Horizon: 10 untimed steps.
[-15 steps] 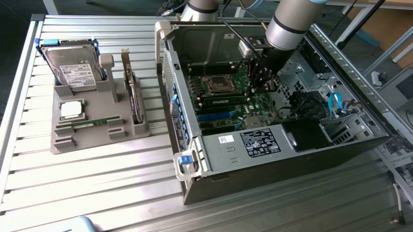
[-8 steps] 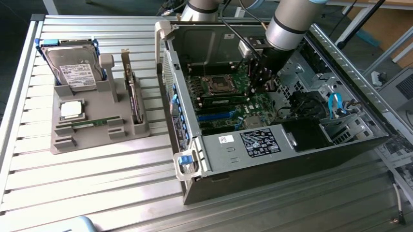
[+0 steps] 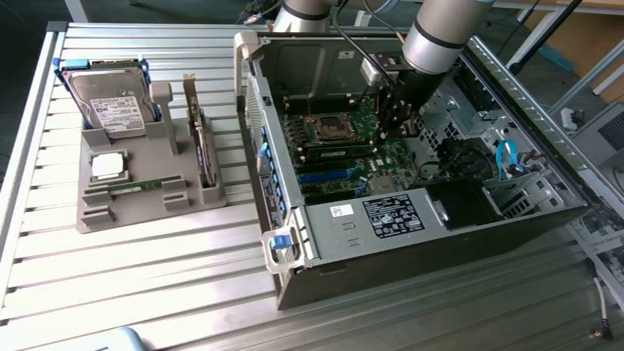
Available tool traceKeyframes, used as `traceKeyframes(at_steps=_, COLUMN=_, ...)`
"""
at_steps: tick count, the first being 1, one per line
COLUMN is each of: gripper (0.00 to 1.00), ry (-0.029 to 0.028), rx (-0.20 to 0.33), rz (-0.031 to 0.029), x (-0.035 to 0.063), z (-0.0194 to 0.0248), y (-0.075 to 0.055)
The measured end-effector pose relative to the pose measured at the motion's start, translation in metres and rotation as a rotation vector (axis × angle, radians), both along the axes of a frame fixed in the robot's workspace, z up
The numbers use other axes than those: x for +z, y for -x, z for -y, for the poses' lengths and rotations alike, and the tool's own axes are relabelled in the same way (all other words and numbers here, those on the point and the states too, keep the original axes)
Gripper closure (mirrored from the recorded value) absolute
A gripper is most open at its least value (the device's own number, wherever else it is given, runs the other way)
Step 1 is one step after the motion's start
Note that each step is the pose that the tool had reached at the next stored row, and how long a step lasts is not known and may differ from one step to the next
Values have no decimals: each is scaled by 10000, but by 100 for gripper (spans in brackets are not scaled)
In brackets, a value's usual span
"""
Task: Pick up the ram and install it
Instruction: 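Press down the ram until it locks into place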
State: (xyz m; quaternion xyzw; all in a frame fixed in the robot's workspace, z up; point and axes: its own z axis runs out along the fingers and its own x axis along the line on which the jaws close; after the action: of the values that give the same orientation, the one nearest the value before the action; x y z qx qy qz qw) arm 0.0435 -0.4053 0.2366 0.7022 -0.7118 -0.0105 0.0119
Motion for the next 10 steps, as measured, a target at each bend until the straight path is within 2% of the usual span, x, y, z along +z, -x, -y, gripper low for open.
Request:
traceKeyframes(at_steps=6, gripper=89, ry=2, rx=1, rz=0, x=63, z=0, y=-1)
traceKeyframes(at_steps=10, gripper=89, ry=0, rx=1, rz=0, x=64, z=0, y=-1)
